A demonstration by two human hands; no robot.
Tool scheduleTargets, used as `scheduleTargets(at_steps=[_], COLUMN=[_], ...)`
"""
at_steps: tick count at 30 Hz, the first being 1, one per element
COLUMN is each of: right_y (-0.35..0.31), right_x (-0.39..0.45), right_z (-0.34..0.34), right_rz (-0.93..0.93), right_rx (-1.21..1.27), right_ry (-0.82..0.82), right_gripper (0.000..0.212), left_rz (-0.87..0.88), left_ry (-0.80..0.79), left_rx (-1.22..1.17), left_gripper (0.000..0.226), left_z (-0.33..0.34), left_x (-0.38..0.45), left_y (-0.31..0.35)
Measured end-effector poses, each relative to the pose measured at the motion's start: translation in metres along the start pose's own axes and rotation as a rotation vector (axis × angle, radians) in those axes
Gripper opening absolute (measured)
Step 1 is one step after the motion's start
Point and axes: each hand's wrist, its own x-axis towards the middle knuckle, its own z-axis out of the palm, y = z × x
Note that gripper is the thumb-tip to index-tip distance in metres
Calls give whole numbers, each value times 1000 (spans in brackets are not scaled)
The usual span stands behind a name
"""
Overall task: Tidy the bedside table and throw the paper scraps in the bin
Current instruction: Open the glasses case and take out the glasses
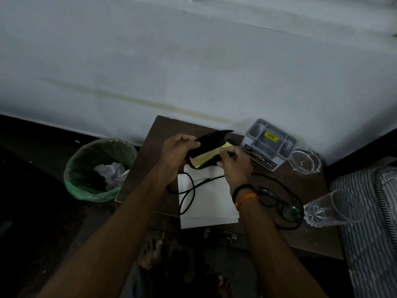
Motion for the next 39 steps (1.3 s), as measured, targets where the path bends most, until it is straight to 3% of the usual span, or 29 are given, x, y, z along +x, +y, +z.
scheduleTargets(at_steps=[5,10,17,21,24,27,30,35,39], right_y=[-10,-18,-24,-23,-21,-18,-16,-15,-20], right_x=[-3,-8,-15,-25,-32,-36,-39,-44,-42], right_z=[-14,-29,-40,-38,-35,-33,-33,-35,-36], right_rz=[179,203,275,273,286,292,301,316,300], right_rx=[294,343,439,474,538,595,641,698,703], right_ry=[-58,-81,-266,-274,-237,-180,-136,-100,-95], right_gripper=[13,28,47,50,50,52,52,50,46], left_rz=[11,-2,42,103,263,446,390,292,320], left_ry=[-49,-57,209,343,412,333,169,-211,-371], left_rx=[-81,-54,54,54,196,284,345,310,359], left_gripper=[30,37,50,54,50,41,17,83,95], left_z=[-5,4,0,-2,-1,7,8,7,8], left_x=[-15,-9,4,2,-5,-21,-35,-41,-33], left_y=[17,22,12,8,1,4,7,14,17])
